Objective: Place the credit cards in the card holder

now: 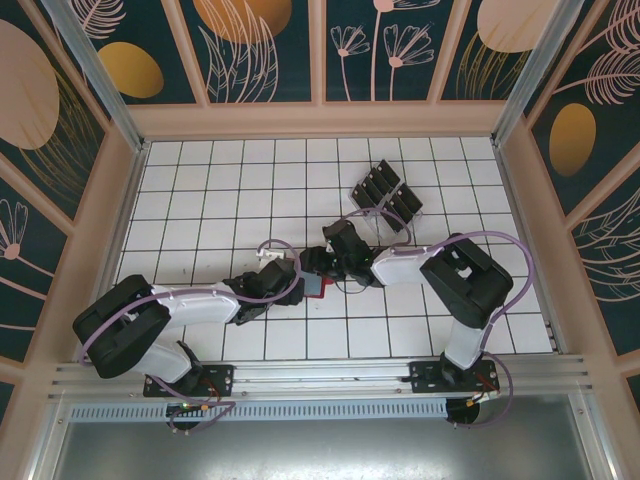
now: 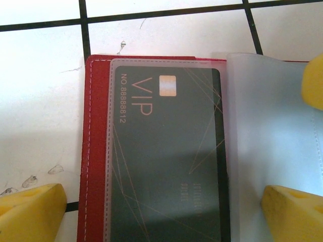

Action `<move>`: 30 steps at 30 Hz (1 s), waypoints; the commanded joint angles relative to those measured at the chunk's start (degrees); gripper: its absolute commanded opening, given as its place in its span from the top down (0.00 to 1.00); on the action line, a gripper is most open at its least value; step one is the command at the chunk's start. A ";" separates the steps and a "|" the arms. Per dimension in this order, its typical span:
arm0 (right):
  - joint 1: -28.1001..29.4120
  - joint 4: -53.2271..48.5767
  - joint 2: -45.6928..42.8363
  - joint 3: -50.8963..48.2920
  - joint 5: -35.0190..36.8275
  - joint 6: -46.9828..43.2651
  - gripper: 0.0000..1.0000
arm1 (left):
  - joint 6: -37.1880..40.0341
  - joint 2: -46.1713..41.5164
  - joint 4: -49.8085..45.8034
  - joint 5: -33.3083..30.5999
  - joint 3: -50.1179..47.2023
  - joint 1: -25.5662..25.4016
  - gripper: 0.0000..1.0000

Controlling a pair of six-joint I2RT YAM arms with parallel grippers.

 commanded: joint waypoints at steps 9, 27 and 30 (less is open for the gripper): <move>1.24 0.01 3.17 2.34 -0.57 0.88 0.44 | -0.33 -1.37 -0.53 -0.67 -0.67 -0.08 0.01; 1.35 -0.86 3.77 3.74 -0.62 0.79 0.44 | -1.07 -4.05 -3.04 -4.42 0.43 -0.07 0.01; 1.31 -0.85 3.73 3.75 -0.70 0.78 0.44 | -0.92 -3.09 -2.33 -4.66 0.14 -0.10 0.02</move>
